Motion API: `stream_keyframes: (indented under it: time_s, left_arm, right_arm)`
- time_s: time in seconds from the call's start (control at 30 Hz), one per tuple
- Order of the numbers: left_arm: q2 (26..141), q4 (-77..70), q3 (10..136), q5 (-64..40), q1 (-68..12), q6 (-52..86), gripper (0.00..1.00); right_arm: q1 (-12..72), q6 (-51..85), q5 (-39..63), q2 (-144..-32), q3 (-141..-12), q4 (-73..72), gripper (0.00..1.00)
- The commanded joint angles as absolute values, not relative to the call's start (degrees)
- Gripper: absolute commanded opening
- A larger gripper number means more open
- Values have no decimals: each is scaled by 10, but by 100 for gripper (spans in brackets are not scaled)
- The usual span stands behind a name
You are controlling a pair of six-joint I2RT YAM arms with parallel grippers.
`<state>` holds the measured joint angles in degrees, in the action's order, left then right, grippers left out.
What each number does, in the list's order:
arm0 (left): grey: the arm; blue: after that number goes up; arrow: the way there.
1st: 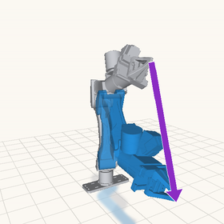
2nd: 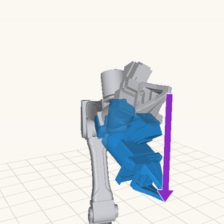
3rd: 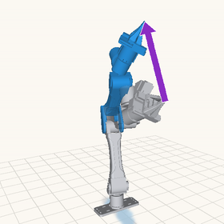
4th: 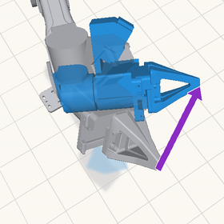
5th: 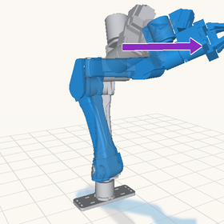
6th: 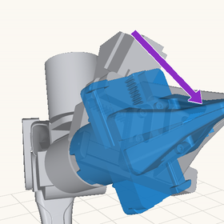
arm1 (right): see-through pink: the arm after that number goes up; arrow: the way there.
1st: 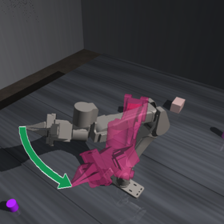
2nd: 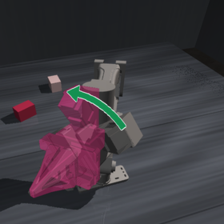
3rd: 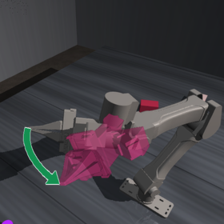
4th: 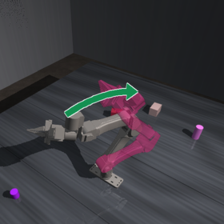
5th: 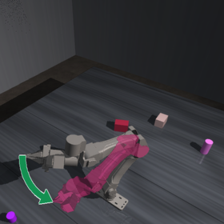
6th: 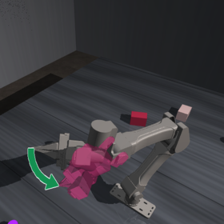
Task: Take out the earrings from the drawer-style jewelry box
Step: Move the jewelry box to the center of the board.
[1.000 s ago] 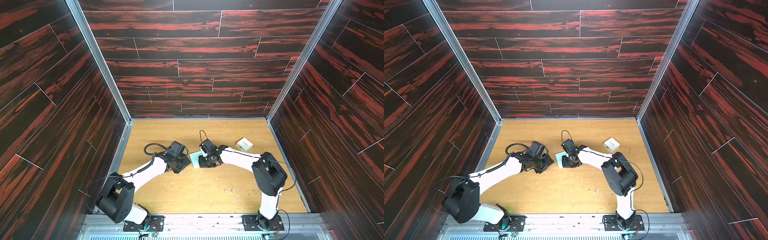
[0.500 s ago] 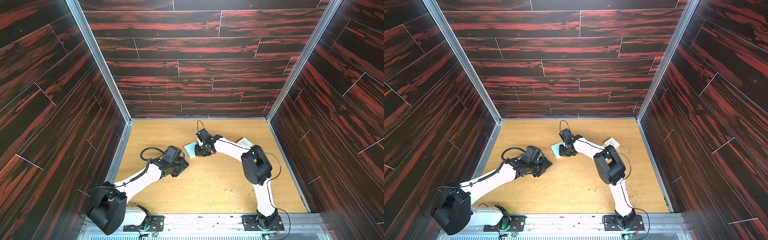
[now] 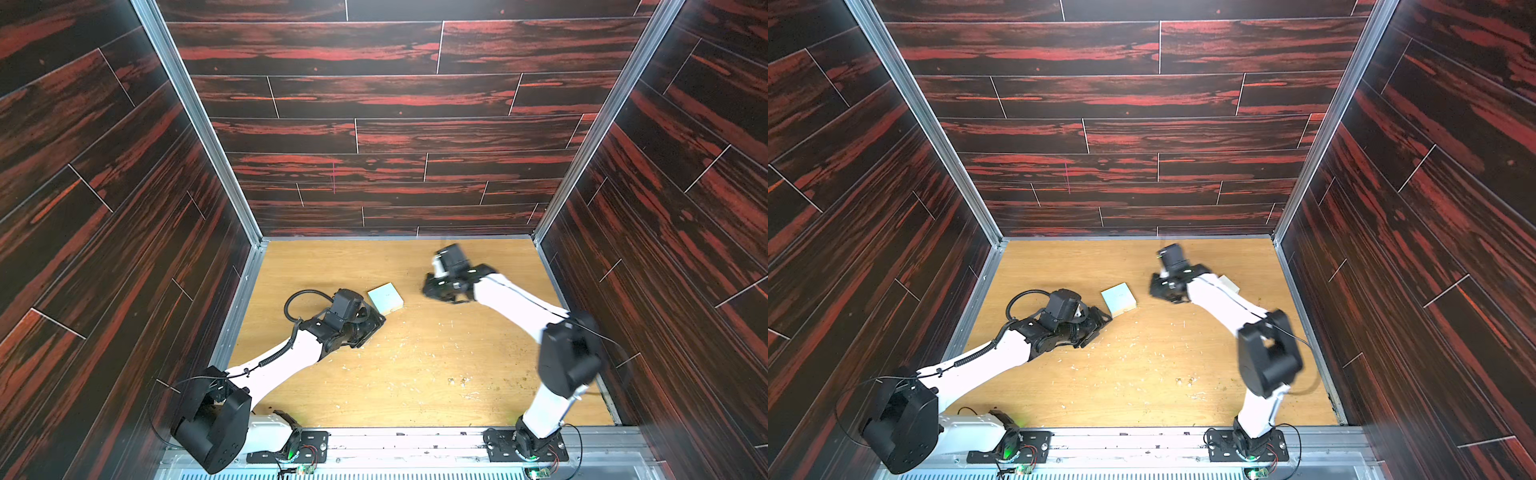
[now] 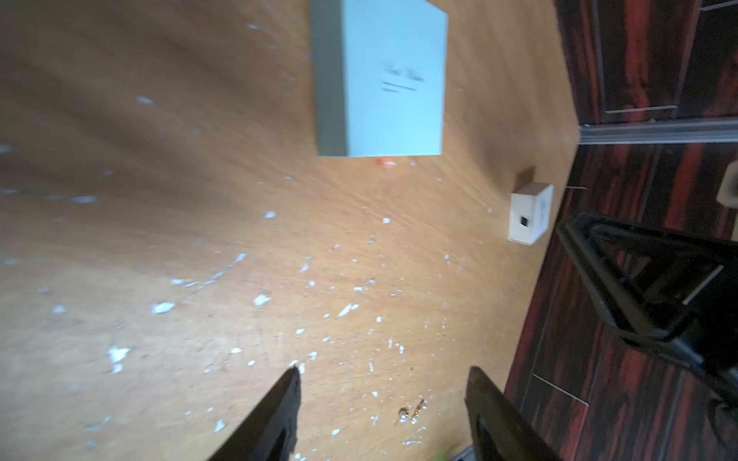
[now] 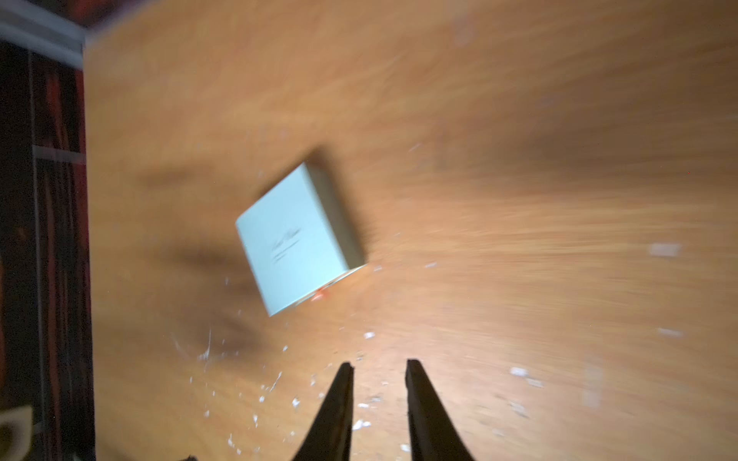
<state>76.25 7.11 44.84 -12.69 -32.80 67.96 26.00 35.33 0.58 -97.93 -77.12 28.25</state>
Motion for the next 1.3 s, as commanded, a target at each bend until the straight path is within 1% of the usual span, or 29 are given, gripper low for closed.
stream_keyframes:
  time_s: [0.0,0.1,0.23,0.33,0.43,0.53,0.63,0.93,1.03,1.27]
  left_arm:
    - [761,-7,440,-125,-341,676,70]
    - [765,-59,429,-116,-346,691,72]
    - [793,-76,441,-127,-348,697,72]
    - [808,-78,453,-135,-348,695,72]
    - [815,-73,463,-138,-347,693,72]
    - [818,-60,472,-142,-347,685,72]
    - [818,-50,478,-142,-346,674,72]
    - [791,-36,457,-113,-341,668,72]
    - [783,-39,447,-106,-340,673,72]
    - [781,-56,433,-102,-340,683,73]
  right_arm:
    - [195,374,-2,-934,-724,280,30]
    - [114,397,9,-914,-704,262,32]
    - [22,424,42,-939,-714,238,32]
    - [-18,419,48,-976,-745,233,32]
    - [-46,407,78,-1022,-783,230,32]
    - [-64,397,95,-1055,-808,224,32]
    - [-82,392,134,-1088,-830,213,32]
    - [-104,359,149,-1178,-905,261,32]
    - [-106,335,158,-1217,-949,305,32]
    - [-107,318,182,-1247,-975,326,32]
